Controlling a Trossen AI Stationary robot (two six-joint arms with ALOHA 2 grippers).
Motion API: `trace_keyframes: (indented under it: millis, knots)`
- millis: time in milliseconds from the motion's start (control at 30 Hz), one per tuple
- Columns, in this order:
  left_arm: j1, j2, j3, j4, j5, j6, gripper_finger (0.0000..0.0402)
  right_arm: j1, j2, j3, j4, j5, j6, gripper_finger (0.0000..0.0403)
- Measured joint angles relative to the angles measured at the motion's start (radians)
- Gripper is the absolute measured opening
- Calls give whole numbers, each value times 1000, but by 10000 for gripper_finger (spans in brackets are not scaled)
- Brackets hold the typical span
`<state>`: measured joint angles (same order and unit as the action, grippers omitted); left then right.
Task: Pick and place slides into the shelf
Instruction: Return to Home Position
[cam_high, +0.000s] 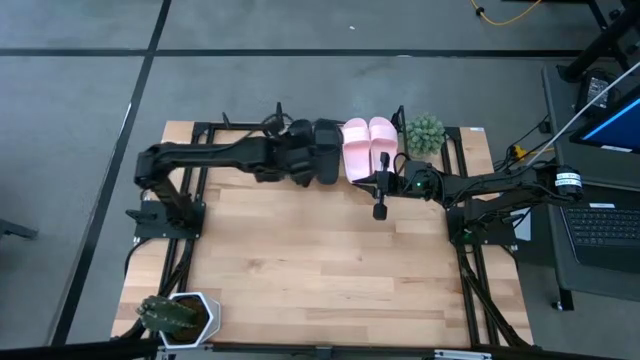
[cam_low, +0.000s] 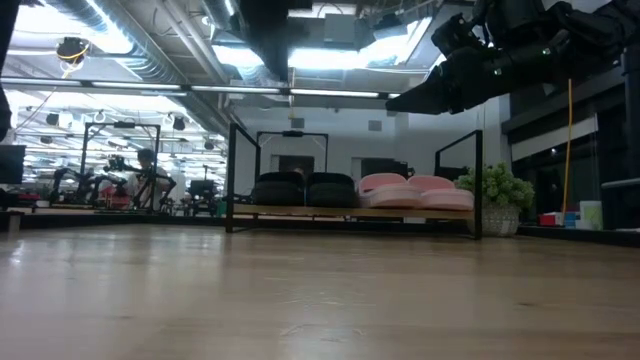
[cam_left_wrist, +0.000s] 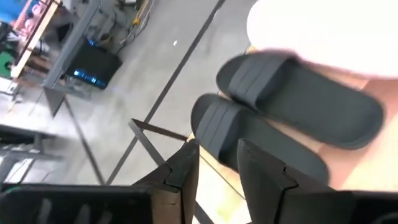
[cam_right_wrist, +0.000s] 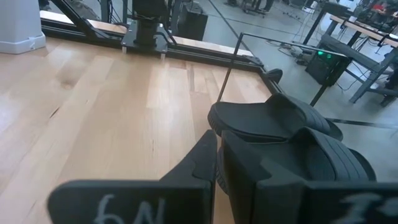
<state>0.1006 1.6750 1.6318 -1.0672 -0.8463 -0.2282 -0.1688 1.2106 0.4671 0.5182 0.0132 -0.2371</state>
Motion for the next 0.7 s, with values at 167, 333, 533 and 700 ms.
trace_keyframes:
  millis: [167,333,533,700]
  knots:
    - [-49,-42,-4,9,-2,-4,52,0,0,0,0,0,-1,28]
    - [-83,-41,-97,13,-6,-34,7,0,0,0,-2,0,-2,28]
    - [-116,-79,-291,159,12,-56,2,0,0,0,-10,0,-2,10]
    - [-123,-197,-524,475,170,9,1,0,0,0,-21,0,-3,8]
